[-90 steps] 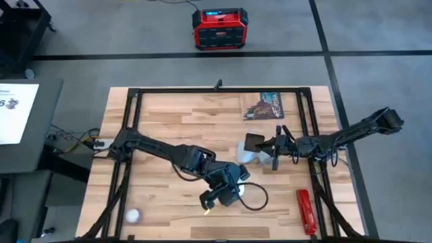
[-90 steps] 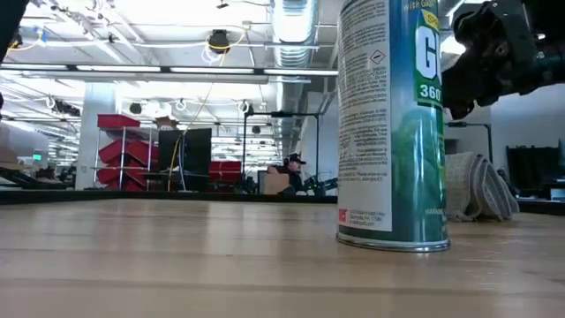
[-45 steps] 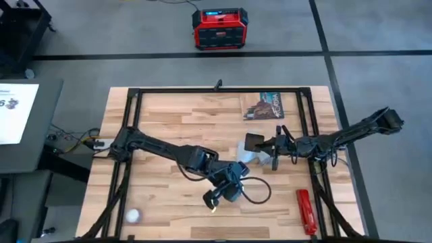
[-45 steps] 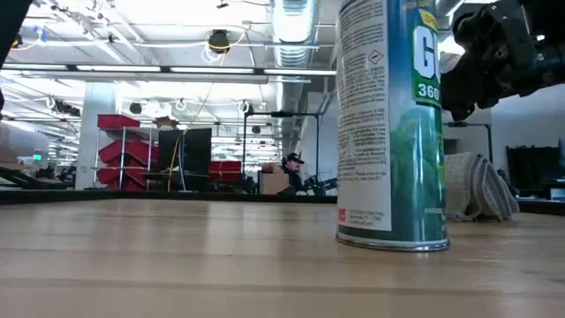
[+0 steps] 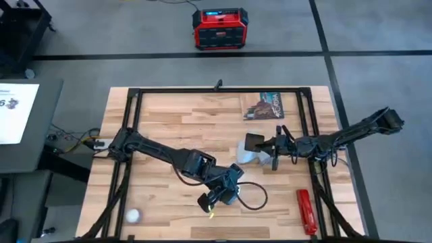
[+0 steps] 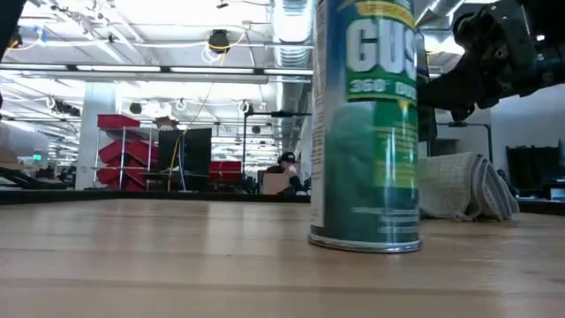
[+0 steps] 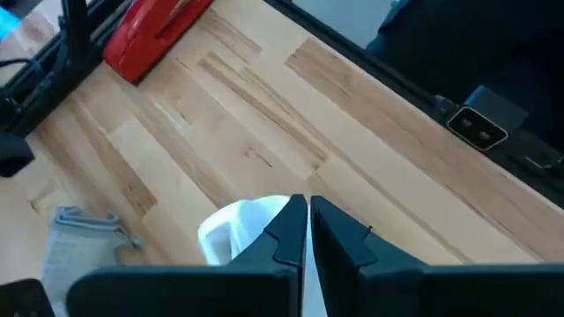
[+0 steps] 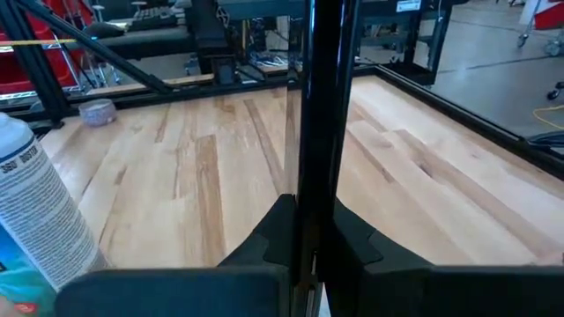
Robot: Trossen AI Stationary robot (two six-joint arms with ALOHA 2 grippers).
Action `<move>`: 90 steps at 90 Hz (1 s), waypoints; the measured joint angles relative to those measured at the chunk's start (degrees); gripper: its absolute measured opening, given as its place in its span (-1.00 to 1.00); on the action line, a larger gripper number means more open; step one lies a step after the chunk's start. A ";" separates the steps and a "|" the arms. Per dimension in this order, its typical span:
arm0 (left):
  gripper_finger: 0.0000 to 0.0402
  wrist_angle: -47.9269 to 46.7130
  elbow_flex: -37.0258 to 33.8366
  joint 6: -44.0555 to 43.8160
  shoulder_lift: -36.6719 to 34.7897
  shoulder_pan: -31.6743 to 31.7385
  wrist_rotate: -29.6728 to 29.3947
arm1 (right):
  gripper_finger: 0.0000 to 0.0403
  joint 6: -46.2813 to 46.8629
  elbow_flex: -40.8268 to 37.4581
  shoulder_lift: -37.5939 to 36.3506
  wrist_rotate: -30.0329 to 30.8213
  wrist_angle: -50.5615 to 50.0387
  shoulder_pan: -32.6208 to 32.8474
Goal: Apply microfiber cloth
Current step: Spray the back of the black cellphone using the white spray bottle
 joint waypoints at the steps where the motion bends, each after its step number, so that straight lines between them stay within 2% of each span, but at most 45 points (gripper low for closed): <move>1: -1.00 -0.04 0.00 -0.07 0.00 -0.01 -0.04 | -0.94 0.04 0.00 0.00 0.00 0.00 0.00; 20: -1.00 -1.92 0.07 -2.12 -0.07 -0.18 -0.56 | -0.94 0.31 0.00 0.00 -0.05 0.00 0.50; 44: -1.00 -3.69 0.04 -3.35 -0.09 -1.71 -4.51 | -0.94 1.20 0.00 0.00 -0.13 0.13 1.49; 90: -1.00 -0.36 -0.37 -7.02 -2.56 -3.72 -6.97 | -0.94 -0.04 1.46 0.04 -0.22 0.09 1.44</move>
